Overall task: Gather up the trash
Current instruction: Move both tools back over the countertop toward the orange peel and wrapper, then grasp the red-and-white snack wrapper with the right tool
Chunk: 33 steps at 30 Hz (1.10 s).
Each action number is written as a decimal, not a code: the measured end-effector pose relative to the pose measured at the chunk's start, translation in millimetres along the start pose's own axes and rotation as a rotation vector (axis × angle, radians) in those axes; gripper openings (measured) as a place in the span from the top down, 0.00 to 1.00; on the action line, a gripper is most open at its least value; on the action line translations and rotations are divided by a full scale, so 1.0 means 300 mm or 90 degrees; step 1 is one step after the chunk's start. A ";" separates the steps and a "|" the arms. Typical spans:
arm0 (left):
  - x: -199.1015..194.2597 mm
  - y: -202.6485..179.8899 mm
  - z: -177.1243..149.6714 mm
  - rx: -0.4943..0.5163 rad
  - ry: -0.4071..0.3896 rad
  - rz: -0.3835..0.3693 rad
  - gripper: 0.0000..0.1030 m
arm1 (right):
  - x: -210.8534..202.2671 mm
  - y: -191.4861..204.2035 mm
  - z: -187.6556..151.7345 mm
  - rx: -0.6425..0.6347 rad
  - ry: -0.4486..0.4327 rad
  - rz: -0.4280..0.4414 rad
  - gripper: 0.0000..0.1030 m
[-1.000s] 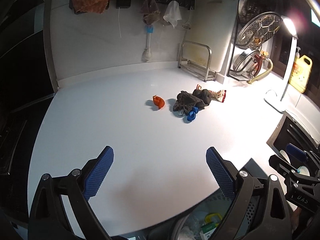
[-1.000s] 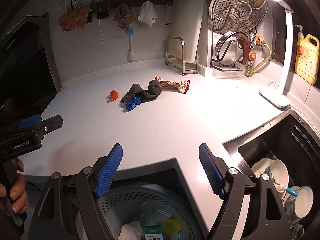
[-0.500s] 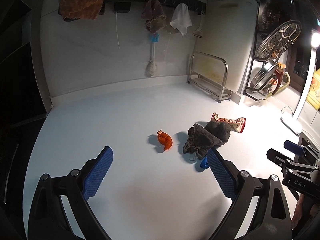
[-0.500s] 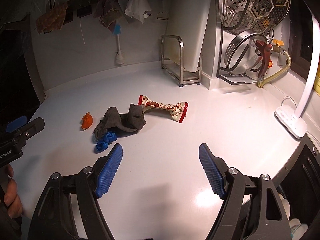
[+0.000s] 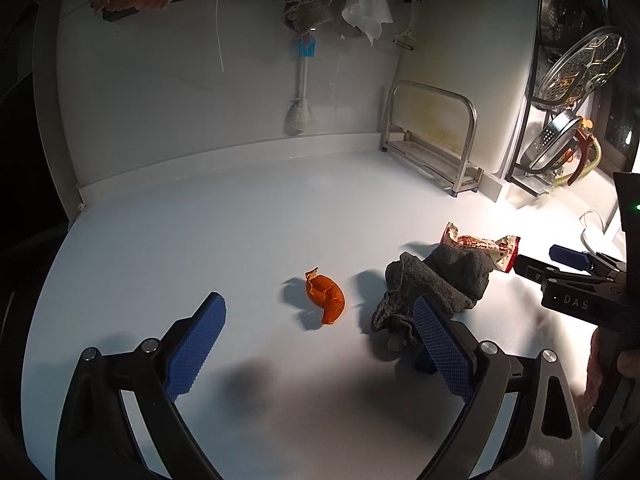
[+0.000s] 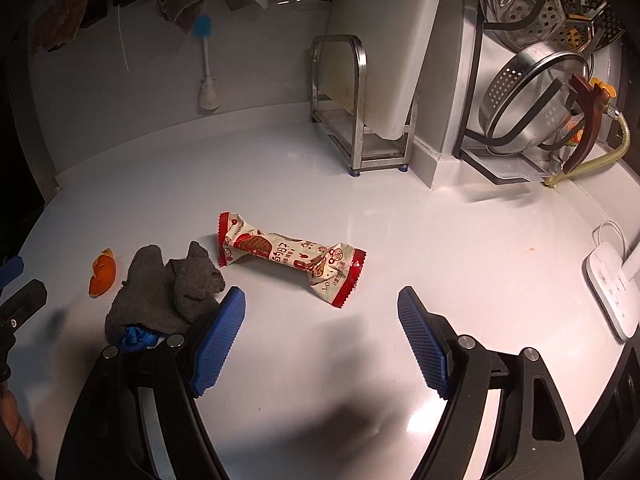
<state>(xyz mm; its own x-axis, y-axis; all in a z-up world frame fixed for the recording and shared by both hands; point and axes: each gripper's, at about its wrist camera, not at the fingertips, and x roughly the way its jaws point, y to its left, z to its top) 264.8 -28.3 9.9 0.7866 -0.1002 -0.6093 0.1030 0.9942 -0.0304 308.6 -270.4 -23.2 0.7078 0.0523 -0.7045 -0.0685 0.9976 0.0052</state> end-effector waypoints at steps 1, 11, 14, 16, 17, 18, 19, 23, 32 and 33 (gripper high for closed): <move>0.004 -0.001 0.001 0.000 0.001 -0.001 0.10 | 0.016 0.004 0.009 -0.007 0.004 0.000 0.27; 0.014 -0.003 -0.007 0.003 0.008 -0.018 0.10 | 0.122 0.043 0.057 -0.074 0.037 -0.040 0.27; 0.010 -0.008 -0.008 0.007 0.006 -0.020 0.10 | 0.150 0.050 0.062 -0.083 0.048 -0.043 0.27; 0.009 -0.007 -0.009 0.006 0.005 -0.022 0.10 | 0.168 0.056 0.068 -0.089 0.055 -0.048 0.27; 0.008 -0.006 -0.009 0.005 0.006 -0.023 0.10 | 0.174 0.060 0.072 -0.092 0.055 -0.053 0.27; 0.008 -0.005 -0.009 0.004 0.006 -0.024 0.10 | 0.176 0.069 0.075 -0.096 0.055 -0.058 0.27; 0.009 -0.004 -0.008 0.004 0.007 -0.025 0.10 | 0.178 0.077 0.079 -0.101 0.054 -0.062 0.27; 0.009 -0.004 -0.008 0.004 0.008 -0.027 0.10 | 0.190 0.116 0.093 -0.124 0.050 -0.069 0.37; 0.008 0.001 -0.011 -0.003 0.009 -0.027 0.10 | 0.183 0.132 0.079 -0.134 0.051 -0.072 0.67; 0.007 0.001 -0.011 -0.002 0.009 -0.027 0.10 | 0.183 0.127 0.077 -0.132 0.050 -0.071 0.71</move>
<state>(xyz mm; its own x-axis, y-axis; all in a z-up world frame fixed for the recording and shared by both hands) 264.6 -28.1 5.8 0.7728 -0.1417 -0.6186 0.1337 0.9892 -0.0595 361.3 -228.3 -45.2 0.6626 -0.0687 -0.7458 -0.1416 0.9663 -0.2148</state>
